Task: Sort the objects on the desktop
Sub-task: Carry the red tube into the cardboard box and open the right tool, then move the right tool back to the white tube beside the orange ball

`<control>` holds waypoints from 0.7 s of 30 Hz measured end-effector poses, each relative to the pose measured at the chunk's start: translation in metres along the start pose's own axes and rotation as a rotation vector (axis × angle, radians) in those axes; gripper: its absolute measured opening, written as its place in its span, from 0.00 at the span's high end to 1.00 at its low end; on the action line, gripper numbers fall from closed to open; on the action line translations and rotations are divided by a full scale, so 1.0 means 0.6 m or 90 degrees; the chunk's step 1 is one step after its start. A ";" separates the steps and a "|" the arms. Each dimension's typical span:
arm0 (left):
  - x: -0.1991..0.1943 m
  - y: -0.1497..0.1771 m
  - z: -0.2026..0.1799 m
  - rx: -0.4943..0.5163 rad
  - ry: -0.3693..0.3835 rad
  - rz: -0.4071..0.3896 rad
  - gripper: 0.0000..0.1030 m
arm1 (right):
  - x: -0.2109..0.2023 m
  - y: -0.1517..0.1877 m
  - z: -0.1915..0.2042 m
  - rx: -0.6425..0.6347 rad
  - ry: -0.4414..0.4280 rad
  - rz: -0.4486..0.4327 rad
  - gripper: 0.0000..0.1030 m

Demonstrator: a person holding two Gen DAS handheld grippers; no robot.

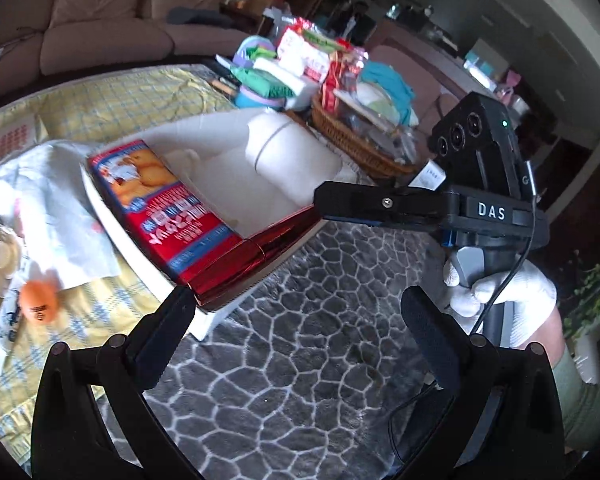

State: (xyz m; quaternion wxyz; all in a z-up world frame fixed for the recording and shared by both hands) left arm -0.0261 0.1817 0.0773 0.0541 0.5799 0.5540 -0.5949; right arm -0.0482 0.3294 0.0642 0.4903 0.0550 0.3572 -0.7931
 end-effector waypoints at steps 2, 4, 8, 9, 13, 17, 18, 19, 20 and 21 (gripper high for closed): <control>0.016 0.004 -0.007 0.006 -0.007 0.014 0.01 | -0.004 0.004 -0.018 0.013 -0.005 -0.005 0.39; 0.032 0.008 -0.009 0.011 -0.014 0.031 0.01 | -0.007 0.006 -0.036 0.027 -0.012 -0.010 0.39; 0.045 0.016 -0.015 0.037 -0.043 0.048 0.01 | 0.002 0.009 -0.052 0.034 -0.020 -0.001 0.40; 0.044 0.020 -0.015 0.039 -0.045 0.050 0.01 | 0.004 0.009 -0.052 0.030 -0.022 0.000 0.40; 0.031 0.027 -0.013 0.044 -0.069 0.053 0.00 | 0.009 0.005 -0.050 0.027 -0.020 0.007 0.40; -0.007 0.024 -0.003 0.036 -0.054 0.034 0.00 | 0.005 0.007 -0.043 0.025 -0.026 0.000 0.40; -0.020 0.024 0.004 0.032 -0.050 0.027 0.00 | 0.002 0.007 -0.038 0.021 -0.027 -0.003 0.40; -0.034 0.025 0.015 0.024 -0.049 0.019 0.00 | -0.001 0.007 -0.030 0.012 -0.024 -0.005 0.40; -0.045 0.024 0.028 0.016 -0.053 0.011 0.00 | -0.002 0.006 -0.019 -0.001 -0.020 -0.006 0.40; -0.060 0.026 0.045 0.007 -0.059 0.002 0.00 | -0.003 0.005 -0.008 -0.014 -0.018 -0.007 0.40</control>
Point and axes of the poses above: each gripper's, at about its wrist camera, not at the fingertips, and x roughly the way its jaws point, z to its left, y to its underside, the point moved 6 cm from there along x, roughly the way its jaws point, and after that the axes turned 13 degrees about -y, right-handed, at the moved point
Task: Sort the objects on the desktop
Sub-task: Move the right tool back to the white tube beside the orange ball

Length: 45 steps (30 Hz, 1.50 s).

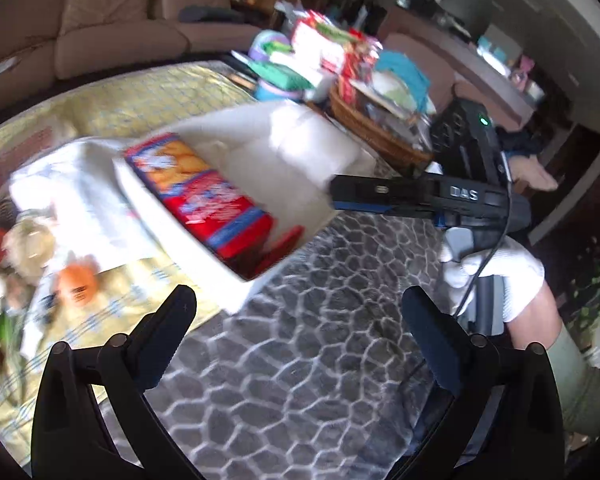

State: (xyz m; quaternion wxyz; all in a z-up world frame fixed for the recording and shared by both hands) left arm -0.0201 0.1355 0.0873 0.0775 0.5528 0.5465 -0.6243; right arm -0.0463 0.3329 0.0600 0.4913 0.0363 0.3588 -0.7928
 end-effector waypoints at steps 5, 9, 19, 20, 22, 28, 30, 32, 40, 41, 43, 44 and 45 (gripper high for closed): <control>-0.058 0.031 0.131 -0.077 -0.067 -0.027 0.00 | 0.028 -0.006 0.090 -0.077 -0.007 0.014 0.40; -0.097 0.057 0.232 -0.129 -0.121 -0.042 0.01 | 0.087 -0.004 0.170 -0.127 -0.036 0.040 0.40; -0.082 0.097 0.292 -0.122 -0.125 -0.034 0.01 | 0.295 0.010 0.232 -0.142 -0.059 0.118 0.40; -0.075 0.099 0.293 -0.122 -0.120 -0.032 0.01 | 0.321 0.011 0.225 -0.139 -0.049 0.129 0.40; -0.060 0.105 0.293 -0.123 -0.112 -0.031 0.01 | 0.356 0.013 0.210 -0.135 -0.035 0.147 0.40; -0.016 0.114 0.308 -0.136 -0.100 -0.013 0.03 | 0.429 0.015 0.165 -0.148 0.017 0.192 0.40; -0.007 0.115 0.313 -0.146 -0.083 -0.007 0.04 | 0.441 0.016 0.152 -0.159 0.033 0.203 0.40; -0.007 0.118 0.314 -0.159 -0.059 -0.013 0.04 | 0.451 0.017 0.142 -0.161 0.036 0.211 0.40; 0.013 0.121 0.320 -0.203 -0.004 -0.002 0.04 | 0.476 0.019 0.119 -0.149 0.028 0.230 0.40; 0.019 0.121 0.322 -0.207 -0.005 0.004 0.04 | 0.479 0.020 0.116 -0.149 0.030 0.232 0.40; 0.033 0.121 0.325 -0.216 -0.008 0.012 0.04 | 0.482 0.022 0.111 -0.138 0.024 0.235 0.40; 0.038 0.121 0.326 -0.218 -0.008 0.014 0.04 | 0.483 0.023 0.109 -0.135 0.021 0.236 0.40; 0.042 0.119 0.326 -0.219 -0.008 0.015 0.04 | 0.485 0.024 0.107 -0.137 0.021 0.240 0.40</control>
Point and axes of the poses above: each gripper's, at about its wrist camera, not at the fingertips, and x roughly the way its jaws point, z to its left, y to its underside, the point moved 6 cm from there along x, roughly the way its jaws point, and after that the axes turned 13 degrees about -y, right-handed, at the moved point
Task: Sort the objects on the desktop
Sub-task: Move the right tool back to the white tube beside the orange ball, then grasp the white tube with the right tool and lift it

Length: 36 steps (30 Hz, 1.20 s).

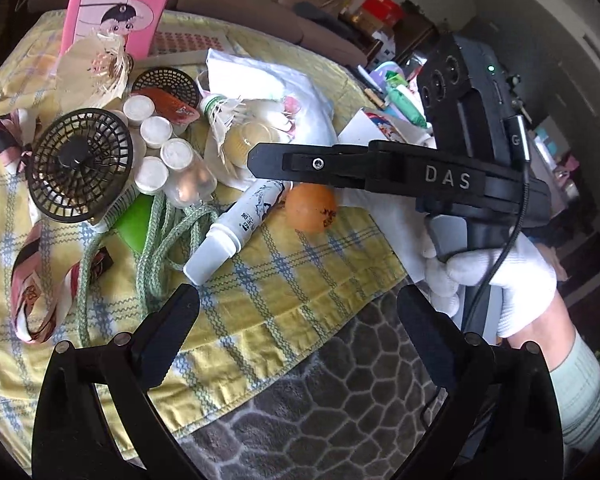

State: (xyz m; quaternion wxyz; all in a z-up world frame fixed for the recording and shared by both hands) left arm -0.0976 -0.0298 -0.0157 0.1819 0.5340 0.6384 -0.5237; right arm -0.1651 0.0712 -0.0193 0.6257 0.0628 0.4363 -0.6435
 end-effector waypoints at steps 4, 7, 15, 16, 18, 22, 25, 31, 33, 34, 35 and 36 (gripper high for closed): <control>0.012 -0.005 -0.001 0.000 -0.002 -0.001 0.05 | 0.008 0.005 0.005 -0.004 -0.008 0.015 0.43; 0.018 -0.002 0.000 -0.002 -0.003 0.006 0.05 | 0.008 0.010 0.009 0.012 -0.028 0.019 0.44; -0.018 -0.001 0.037 -0.023 -0.039 -0.022 0.05 | 0.000 0.011 0.015 -0.001 -0.019 0.016 0.46; -0.013 -0.001 0.044 -0.030 -0.042 -0.017 0.05 | 0.003 0.012 0.016 -0.002 -0.020 0.020 0.46; -0.004 0.000 0.050 -0.046 -0.033 -0.006 0.06 | 0.007 0.013 0.020 -0.003 -0.025 0.023 0.46; -0.004 -0.003 0.033 -0.030 -0.023 -0.007 0.07 | 0.011 0.013 0.022 -0.002 -0.022 0.024 0.46; -0.004 0.000 0.039 -0.035 -0.047 0.001 0.09 | 0.011 0.017 0.019 0.004 -0.022 0.027 0.46; -0.028 0.007 0.051 -0.059 -0.046 -0.001 0.09 | 0.012 0.020 0.019 0.003 -0.024 0.025 0.46; -0.023 0.009 0.050 -0.058 -0.043 0.005 0.09 | 0.013 0.020 0.019 0.004 -0.025 0.024 0.46; -0.019 0.010 0.049 -0.058 -0.042 0.008 0.09 | 0.015 0.020 0.019 0.005 -0.026 0.025 0.46; -0.015 0.009 0.048 -0.057 -0.043 0.009 0.09 | 0.017 0.021 0.020 0.005 -0.028 0.026 0.46; -0.013 0.009 0.047 -0.055 -0.043 0.009 0.09 | 0.019 0.022 0.022 0.005 -0.030 0.027 0.46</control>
Point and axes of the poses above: each gripper's, at about its wrist camera, not at the fingertips, and x roughly the way its jaws point, z to its left, y to its underside, the point moved 6 cm from there along x, roughly the way its jaws point, and after that the axes turned 13 degrees about -y, right-handed, at the moved point
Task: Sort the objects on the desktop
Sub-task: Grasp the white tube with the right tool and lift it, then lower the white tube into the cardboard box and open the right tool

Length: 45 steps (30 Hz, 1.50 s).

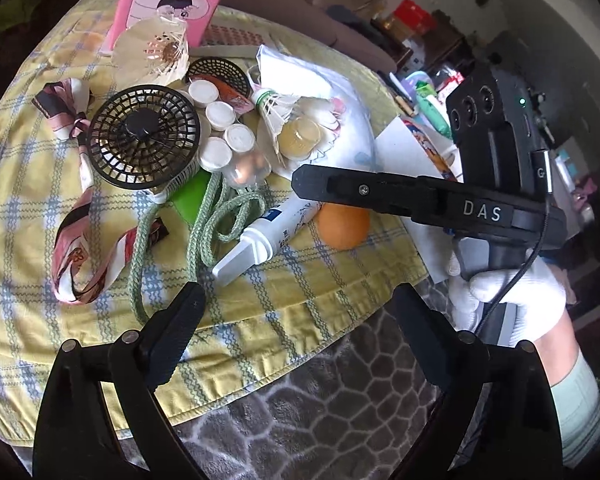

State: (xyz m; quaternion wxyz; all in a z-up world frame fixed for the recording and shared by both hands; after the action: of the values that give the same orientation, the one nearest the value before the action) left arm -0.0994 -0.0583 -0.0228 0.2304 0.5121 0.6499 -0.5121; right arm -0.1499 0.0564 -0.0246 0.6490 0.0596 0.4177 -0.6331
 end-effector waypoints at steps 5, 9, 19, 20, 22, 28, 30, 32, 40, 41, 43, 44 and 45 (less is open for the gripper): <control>0.007 -0.006 0.000 -0.003 0.000 -0.002 0.08 | 0.005 0.002 0.005 0.002 0.003 0.000 0.46; 0.002 -0.005 0.001 -0.009 0.008 -0.001 0.08 | 0.002 0.005 0.006 0.011 -0.001 -0.002 0.46; -0.006 -0.006 0.007 -0.036 0.025 -0.005 0.08 | -0.024 0.007 0.040 0.007 -0.013 -0.034 0.45; -0.010 -0.008 0.007 -0.039 0.027 -0.009 0.08 | -0.030 0.007 0.047 0.004 -0.015 -0.039 0.45; -0.021 -0.013 0.005 -0.044 0.027 -0.022 0.08 | -0.037 0.006 0.054 0.003 -0.019 -0.046 0.45; -0.070 -0.039 -0.028 -0.040 0.045 -0.068 0.07 | -0.088 0.004 0.077 -0.003 -0.020 -0.082 0.45; -0.087 -0.050 -0.049 -0.034 0.052 -0.082 0.06 | -0.119 0.003 0.083 -0.002 -0.025 -0.103 0.45; -0.100 -0.061 -0.079 -0.028 0.060 -0.090 0.04 | -0.153 0.003 0.087 0.001 -0.030 -0.127 0.45; -0.108 -0.078 -0.257 0.057 0.091 -0.089 0.04 | -0.338 0.046 0.053 0.025 -0.013 -0.216 0.45; -0.101 -0.075 -0.280 0.066 0.097 -0.083 0.04 | -0.354 0.055 0.042 0.034 -0.009 -0.222 0.45; -0.079 -0.067 -0.328 0.080 0.112 -0.063 0.04 | -0.390 0.078 0.012 0.058 0.002 -0.235 0.45; -0.066 -0.062 -0.349 0.087 0.117 -0.053 0.04 | -0.409 0.093 -0.008 0.074 0.006 -0.245 0.45; -0.053 -0.055 -0.370 0.096 0.119 -0.044 0.04 | -0.420 0.103 -0.022 0.087 0.007 -0.249 0.45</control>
State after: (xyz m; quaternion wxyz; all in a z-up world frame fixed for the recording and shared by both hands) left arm -0.0674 0.1297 0.0997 0.1120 0.5510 0.6453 -0.5171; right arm -0.0642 0.2711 0.0946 0.5057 0.0249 0.3809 -0.7737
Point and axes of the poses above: each gripper's, at about its wrist camera, not at the fingertips, and x roughly the way its jaws point, z to its left, y to its underside, the point moved 6 cm from there along x, roughly the way its jaws point, and after that the axes turned 13 degrees about -y, right-handed, at the moved point
